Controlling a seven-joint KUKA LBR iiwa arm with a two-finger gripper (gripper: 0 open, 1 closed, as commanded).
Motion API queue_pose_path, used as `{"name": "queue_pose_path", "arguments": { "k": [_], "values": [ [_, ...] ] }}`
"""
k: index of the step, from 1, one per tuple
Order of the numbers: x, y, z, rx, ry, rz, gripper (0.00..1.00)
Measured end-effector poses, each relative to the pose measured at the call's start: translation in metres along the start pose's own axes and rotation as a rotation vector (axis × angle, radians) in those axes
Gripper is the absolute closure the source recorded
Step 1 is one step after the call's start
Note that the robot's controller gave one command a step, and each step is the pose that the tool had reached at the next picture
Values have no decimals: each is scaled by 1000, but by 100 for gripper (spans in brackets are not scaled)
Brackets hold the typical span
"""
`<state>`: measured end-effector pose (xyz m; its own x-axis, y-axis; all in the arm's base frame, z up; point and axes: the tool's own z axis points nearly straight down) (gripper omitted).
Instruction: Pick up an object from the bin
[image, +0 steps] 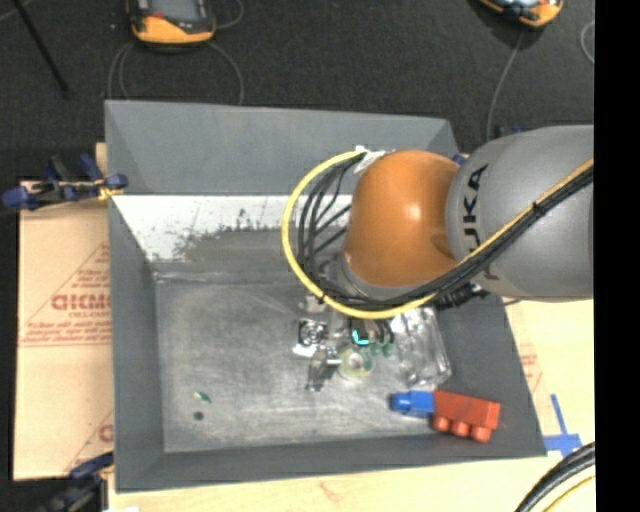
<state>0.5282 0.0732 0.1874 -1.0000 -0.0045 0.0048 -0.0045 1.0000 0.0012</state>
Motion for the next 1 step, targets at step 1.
{"name": "queue_pose_path", "arguments": {
  "k": [1],
  "values": [
    [-58,-42,116,-1,-14,15,0]
  ]
}}
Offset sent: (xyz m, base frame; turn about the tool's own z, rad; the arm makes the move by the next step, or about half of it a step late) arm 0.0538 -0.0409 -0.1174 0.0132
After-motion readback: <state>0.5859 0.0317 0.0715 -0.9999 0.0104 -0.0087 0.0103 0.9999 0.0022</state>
